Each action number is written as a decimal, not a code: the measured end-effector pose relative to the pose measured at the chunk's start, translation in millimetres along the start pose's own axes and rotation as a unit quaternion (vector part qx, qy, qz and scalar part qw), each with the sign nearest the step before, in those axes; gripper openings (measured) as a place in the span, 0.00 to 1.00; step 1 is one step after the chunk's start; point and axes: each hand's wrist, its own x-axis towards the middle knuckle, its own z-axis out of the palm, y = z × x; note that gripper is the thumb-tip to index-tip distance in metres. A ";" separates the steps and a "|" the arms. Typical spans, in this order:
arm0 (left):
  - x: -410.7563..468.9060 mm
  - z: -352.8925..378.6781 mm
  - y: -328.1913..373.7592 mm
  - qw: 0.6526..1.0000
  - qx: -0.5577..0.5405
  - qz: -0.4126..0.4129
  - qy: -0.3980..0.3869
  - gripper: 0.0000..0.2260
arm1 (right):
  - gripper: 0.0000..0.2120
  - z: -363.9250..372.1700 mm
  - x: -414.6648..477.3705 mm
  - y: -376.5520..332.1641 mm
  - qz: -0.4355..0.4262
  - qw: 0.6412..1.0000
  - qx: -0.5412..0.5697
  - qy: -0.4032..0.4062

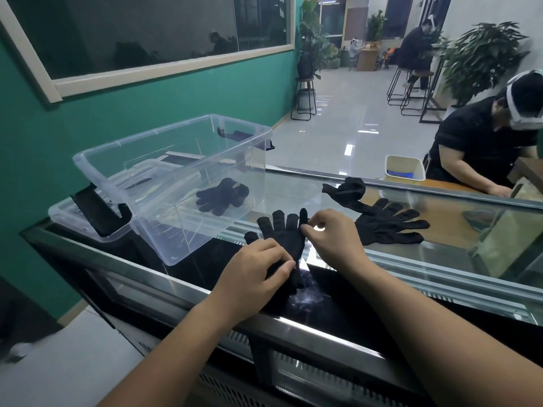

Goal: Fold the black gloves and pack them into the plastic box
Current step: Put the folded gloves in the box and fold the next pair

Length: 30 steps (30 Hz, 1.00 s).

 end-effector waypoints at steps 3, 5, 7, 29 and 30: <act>0.3 -1.4 -1.8 1.000 -0.024 -0.018 0.001 0.05 | 0.05 0.7 0.2 0.3 0.007 1.000 -0.015 0.007; -0.2 -1.5 -2.8 0.999 -0.033 -0.018 0.005 0.03 | 0.06 2.0 0.5 0.6 0.013 1.000 -0.018 0.013; -1.0 -1.4 -3.6 0.999 -0.044 -0.016 0.006 0.04 | 0.12 2.9 1.0 1.6 0.008 1.000 -0.008 0.024; -12.5 -10.0 -15.0 0.998 0.057 0.014 0.003 0.13 | 0.03 -5.4 -30.3 0.3 -0.315 0.947 -0.038 -0.045; -12.9 -9.7 -14.8 0.998 0.055 0.015 0.015 0.11 | 0.03 -7.6 -33.2 -0.2 -0.333 0.941 -0.035 -0.051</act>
